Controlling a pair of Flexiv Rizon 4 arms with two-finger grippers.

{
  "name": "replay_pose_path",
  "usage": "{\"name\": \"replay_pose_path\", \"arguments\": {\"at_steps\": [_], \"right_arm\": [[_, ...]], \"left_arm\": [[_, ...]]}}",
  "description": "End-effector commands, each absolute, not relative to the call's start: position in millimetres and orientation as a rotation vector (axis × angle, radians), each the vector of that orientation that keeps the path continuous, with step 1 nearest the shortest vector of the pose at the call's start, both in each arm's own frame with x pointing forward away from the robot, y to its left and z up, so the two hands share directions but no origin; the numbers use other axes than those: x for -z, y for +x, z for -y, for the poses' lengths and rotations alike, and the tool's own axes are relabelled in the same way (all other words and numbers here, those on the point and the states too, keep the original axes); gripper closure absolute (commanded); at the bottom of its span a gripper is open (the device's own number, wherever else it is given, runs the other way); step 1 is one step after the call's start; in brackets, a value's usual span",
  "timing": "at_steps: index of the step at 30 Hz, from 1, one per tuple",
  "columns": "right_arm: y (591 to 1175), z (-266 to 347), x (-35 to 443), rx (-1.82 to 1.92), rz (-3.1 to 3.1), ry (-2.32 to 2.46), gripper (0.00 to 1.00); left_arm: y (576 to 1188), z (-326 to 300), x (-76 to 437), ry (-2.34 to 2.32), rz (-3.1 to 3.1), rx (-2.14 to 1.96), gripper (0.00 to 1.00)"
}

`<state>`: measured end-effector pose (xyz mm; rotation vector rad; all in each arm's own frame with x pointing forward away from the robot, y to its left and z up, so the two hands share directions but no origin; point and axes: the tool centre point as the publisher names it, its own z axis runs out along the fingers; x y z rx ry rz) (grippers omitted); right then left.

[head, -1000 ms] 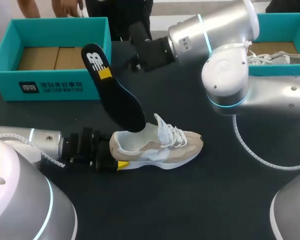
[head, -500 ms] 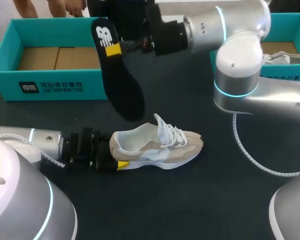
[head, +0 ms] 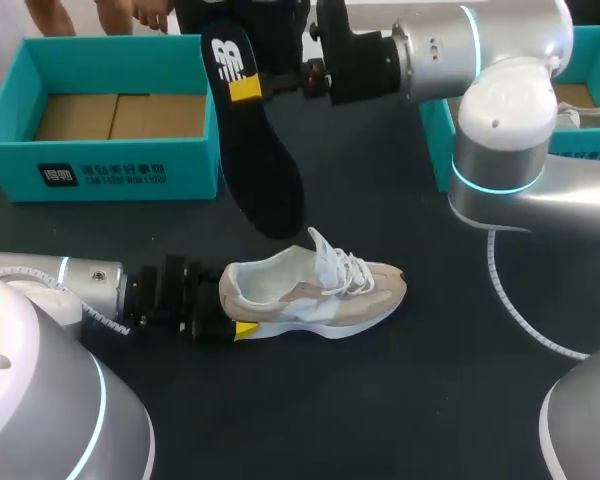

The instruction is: Take the shoe out of the shoebox, open the shoe tongue, remove and reinsert the insole, then place the shoe into the shoebox

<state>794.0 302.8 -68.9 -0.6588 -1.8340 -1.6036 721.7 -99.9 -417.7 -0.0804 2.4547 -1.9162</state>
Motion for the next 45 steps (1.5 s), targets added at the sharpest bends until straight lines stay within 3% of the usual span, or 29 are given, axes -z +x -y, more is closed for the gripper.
{"name": "replay_pose_path", "arguments": {"at_steps": [1, 8, 19, 45], "right_arm": [[793.9, -304.1, 69.3, 1.605, 1.834, -0.660, 1.00], [787.3, -260.7, 43.4, 1.711, 1.815, -0.959, 1.00], [780.3, -241.1, -1.7, 1.667, 1.826, -0.983, 1.00], [715.7, -202.9, -23.6, 1.614, 1.780, -1.009, 1.00]], "left_arm": [[720.2, 100.1, 417.9, -0.082, -2.452, 1.914, 1.00], [720.2, 100.1, 417.9, -0.082, -2.452, 1.914, 1.00], [720.2, 100.1, 417.9, -0.082, -2.452, 1.914, 1.00], [720.2, 100.1, 417.9, -0.082, -2.452, 1.914, 1.00]]}}
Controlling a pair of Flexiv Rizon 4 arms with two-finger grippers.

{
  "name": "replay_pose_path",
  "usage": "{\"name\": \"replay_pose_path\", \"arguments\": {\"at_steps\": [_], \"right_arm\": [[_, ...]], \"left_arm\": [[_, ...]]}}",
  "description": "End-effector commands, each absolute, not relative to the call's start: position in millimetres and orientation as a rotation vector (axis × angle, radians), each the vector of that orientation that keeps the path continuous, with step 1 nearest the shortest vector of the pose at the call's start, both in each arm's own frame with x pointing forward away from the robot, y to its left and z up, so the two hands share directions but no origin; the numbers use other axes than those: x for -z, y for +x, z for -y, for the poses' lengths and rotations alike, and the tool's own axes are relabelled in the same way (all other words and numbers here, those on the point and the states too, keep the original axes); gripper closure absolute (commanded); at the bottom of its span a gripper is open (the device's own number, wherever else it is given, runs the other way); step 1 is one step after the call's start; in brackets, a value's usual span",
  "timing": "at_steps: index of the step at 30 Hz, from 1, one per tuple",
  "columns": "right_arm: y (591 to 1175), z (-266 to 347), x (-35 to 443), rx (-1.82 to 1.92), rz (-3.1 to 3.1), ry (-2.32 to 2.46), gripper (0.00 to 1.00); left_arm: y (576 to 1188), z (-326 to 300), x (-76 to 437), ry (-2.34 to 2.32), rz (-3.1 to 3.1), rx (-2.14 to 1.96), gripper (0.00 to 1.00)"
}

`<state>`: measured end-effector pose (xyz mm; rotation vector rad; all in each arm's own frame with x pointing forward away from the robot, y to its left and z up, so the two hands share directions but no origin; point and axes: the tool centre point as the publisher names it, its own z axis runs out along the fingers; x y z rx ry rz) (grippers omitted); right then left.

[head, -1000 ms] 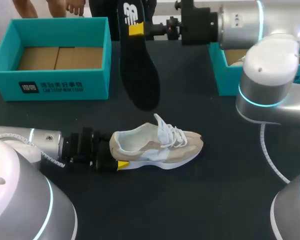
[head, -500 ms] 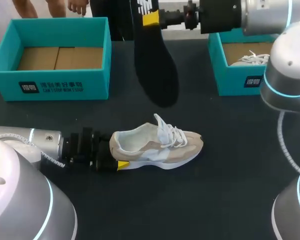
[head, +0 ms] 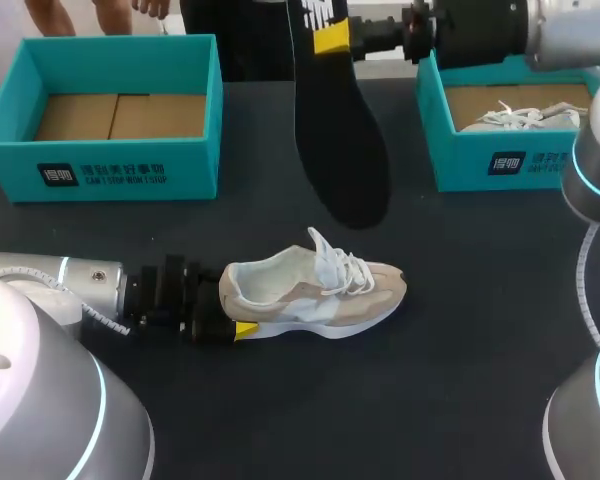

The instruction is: Take the shoe out of the shoebox, open the shoe tongue, remove and reinsert the insole, then place the shoe into the shoebox

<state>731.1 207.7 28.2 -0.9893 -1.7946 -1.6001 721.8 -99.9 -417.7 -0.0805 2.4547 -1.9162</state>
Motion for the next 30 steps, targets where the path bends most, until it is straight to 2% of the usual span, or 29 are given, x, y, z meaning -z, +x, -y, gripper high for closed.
{"name": "replay_pose_path", "arguments": {"at_steps": [1, 22, 30], "right_arm": [[713.7, -203.5, -23.3, 1.613, 1.780, -1.008, 1.00], [708.2, -203.4, -25.3, 1.577, 1.853, -1.029, 1.00], [691.2, -178.7, -42.7, 1.704, 1.805, -1.003, 1.00]], "left_arm": [[720.2, 100.1, 417.9, -0.082, -2.452, 1.914, 1.00], [720.2, 100.1, 417.9, -0.082, -2.452, 1.914, 1.00], [720.2, 100.1, 417.9, -0.082, -2.452, 1.914, 1.00]]}}
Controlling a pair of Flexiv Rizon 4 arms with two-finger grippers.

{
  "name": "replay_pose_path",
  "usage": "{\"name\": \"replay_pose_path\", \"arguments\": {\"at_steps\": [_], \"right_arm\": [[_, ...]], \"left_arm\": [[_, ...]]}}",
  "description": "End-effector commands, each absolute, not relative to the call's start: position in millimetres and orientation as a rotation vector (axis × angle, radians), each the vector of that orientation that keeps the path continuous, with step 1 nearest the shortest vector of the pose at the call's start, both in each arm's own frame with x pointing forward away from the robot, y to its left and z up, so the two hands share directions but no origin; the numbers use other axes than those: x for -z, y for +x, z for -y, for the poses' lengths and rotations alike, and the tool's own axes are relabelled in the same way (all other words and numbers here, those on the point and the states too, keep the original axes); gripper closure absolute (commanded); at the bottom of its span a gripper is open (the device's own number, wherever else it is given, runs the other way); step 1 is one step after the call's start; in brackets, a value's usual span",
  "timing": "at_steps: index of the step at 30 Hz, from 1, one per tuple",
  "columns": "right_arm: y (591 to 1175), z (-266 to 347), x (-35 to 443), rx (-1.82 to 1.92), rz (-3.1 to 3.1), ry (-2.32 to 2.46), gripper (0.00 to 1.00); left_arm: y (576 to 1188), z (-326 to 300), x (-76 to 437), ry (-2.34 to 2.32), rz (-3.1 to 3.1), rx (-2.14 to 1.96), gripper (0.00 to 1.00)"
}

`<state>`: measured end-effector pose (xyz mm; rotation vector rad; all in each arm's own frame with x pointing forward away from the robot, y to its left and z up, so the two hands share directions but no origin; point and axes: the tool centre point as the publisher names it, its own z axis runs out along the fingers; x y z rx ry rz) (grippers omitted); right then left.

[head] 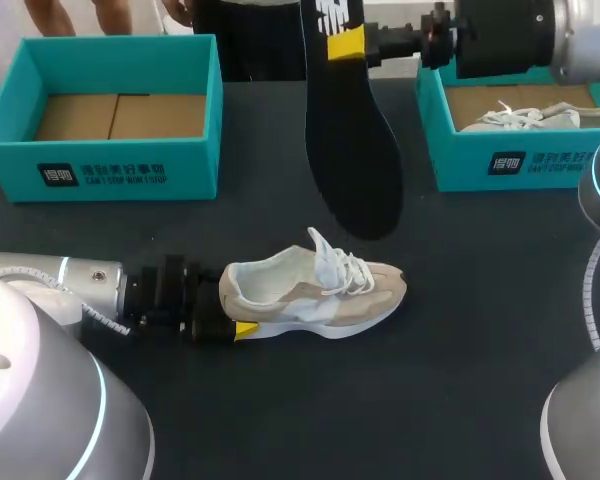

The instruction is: Take the shoe out of the shoebox, open the shoe tongue, remove and reinsert the insole, then place the shoe into the shoebox

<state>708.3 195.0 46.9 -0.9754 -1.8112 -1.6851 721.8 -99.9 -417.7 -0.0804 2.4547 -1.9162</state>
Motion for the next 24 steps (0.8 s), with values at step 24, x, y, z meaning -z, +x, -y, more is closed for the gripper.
{"name": "replay_pose_path", "arguments": {"at_steps": [24], "right_arm": [[661.3, -182.0, -40.4, 1.736, 1.749, -1.022, 1.00]], "left_arm": [[720.2, 100.1, 417.9, -0.082, -2.452, 1.914, 1.00]]}}
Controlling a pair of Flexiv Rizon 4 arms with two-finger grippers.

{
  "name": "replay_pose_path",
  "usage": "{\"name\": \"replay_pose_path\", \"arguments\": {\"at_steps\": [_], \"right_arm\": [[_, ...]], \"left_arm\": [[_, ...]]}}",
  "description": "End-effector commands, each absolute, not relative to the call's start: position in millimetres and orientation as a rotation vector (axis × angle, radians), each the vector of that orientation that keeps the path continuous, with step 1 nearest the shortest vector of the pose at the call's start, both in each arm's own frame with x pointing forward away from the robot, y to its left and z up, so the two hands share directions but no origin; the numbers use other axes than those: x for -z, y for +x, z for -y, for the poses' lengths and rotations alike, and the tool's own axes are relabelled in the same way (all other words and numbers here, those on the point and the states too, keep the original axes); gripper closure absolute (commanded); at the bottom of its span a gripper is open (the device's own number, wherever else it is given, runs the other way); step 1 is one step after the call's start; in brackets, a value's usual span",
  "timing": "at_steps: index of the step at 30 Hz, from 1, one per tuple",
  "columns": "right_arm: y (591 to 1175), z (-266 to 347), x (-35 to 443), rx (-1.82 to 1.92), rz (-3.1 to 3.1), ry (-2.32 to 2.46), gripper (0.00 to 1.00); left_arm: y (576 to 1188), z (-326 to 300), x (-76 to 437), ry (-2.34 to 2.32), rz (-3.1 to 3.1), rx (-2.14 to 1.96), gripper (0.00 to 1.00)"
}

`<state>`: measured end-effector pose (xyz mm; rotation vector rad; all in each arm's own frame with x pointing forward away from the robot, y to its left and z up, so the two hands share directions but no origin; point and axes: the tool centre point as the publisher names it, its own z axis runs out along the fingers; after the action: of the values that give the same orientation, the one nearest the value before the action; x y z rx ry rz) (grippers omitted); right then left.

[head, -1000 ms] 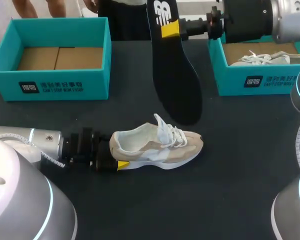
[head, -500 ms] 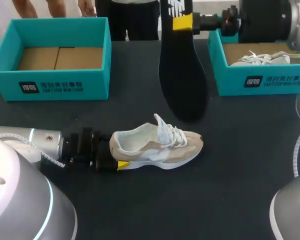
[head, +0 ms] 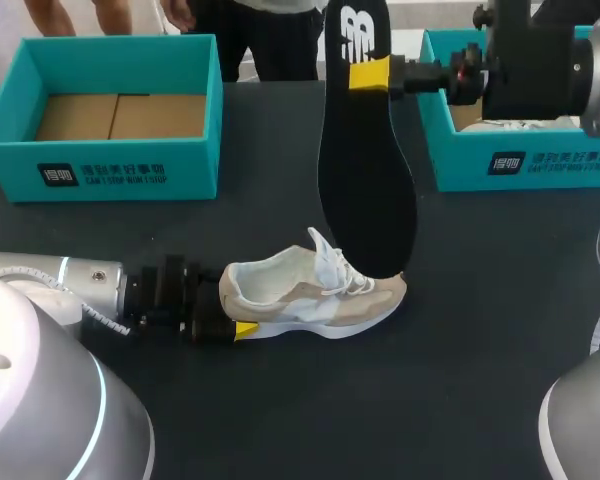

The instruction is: Take the shoe out of the shoebox, open the shoe tongue, remove and reinsert the insole, then place the shoe into the shoebox

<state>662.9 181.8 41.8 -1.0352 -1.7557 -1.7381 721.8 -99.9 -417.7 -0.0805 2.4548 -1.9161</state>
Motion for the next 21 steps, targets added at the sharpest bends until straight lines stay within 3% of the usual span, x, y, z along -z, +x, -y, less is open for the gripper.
{"name": "replay_pose_path", "arguments": {"at_steps": [1, 21], "right_arm": [[660.8, -181.8, -40.6, 1.735, 1.749, -1.024, 1.00], [650.9, -182.4, -40.2, 1.715, 1.735, -1.014, 1.00]], "left_arm": [[720.2, 100.1, 417.9, -0.082, -2.452, 1.914, 1.00], [720.2, 100.1, 417.9, -0.082, -2.452, 1.914, 1.00]]}}
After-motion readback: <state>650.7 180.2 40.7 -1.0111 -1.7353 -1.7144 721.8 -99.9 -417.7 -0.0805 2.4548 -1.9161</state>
